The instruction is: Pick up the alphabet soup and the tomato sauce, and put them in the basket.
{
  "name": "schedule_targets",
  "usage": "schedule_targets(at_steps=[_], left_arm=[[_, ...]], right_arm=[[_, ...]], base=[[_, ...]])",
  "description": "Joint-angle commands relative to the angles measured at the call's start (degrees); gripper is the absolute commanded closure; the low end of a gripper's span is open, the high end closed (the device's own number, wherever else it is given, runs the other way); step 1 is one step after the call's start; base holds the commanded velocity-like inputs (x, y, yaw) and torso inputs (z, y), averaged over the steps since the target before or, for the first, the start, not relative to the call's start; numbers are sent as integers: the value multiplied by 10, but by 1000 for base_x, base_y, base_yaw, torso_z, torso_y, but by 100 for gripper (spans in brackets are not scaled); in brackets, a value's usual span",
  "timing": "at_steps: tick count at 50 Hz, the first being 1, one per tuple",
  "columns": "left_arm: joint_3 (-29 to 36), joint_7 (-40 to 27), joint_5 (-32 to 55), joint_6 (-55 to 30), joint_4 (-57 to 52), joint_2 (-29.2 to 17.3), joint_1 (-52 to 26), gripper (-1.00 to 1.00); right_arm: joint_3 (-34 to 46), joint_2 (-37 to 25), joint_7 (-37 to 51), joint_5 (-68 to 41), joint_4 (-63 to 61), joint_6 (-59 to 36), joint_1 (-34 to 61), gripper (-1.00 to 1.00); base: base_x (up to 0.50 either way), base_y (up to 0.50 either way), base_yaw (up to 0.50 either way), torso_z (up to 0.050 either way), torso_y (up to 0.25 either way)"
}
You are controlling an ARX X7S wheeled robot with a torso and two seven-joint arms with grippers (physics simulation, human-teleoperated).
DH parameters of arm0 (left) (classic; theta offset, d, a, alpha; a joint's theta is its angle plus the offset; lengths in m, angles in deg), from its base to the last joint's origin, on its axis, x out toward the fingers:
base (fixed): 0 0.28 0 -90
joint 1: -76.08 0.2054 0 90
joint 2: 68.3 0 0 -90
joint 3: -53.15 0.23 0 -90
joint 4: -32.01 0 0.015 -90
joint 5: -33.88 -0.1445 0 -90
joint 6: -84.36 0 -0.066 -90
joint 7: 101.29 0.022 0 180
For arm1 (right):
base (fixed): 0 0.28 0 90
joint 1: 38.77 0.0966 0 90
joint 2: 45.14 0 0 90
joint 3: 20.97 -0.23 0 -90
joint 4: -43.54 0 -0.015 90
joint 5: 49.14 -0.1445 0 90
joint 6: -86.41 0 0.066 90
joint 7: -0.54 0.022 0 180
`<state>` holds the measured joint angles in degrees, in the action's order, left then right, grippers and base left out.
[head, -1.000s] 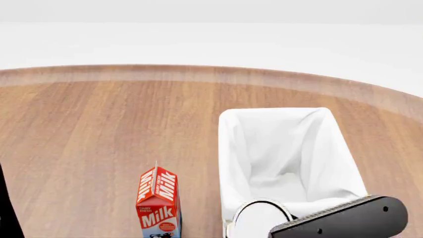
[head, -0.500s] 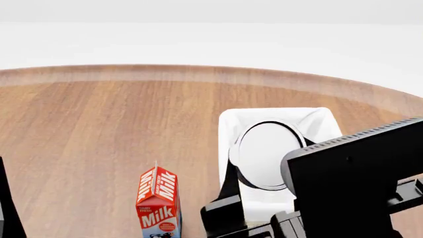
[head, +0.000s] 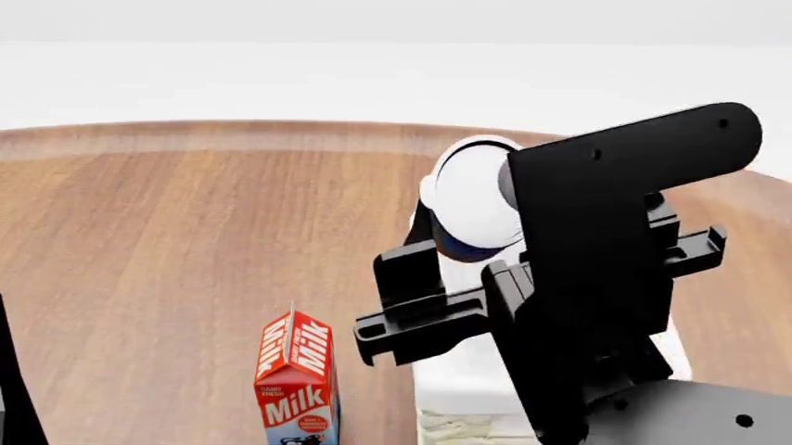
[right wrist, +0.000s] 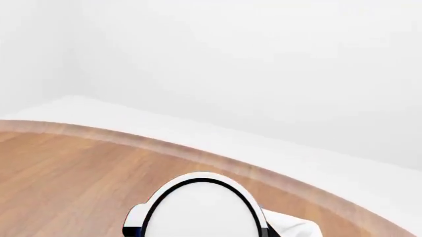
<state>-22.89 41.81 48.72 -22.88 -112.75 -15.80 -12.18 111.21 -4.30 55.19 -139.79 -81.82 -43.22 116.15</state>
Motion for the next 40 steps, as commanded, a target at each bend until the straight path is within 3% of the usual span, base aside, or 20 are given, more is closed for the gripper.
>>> schedule_targets(at_steps=[1, 20, 40], left_arm=[[0, -2, 1, -1, 1, -1, -1, -100], [-1, -4, 7, -4, -4, -4, -5, -100], [8, -2, 12, -14, -3, -3, -23, -100]], right_arm=[[8, 46, -86, 103, 113, 8, -5, 100], [36, 128, -179, 207, 350, 69, -17, 100], [76, 268, -287, 324, 718, 166, 8, 100]], base=[[0, 0, 0, 0, 0], [0, 0, 0, 1, 1], [0, 0, 0, 0, 1]])
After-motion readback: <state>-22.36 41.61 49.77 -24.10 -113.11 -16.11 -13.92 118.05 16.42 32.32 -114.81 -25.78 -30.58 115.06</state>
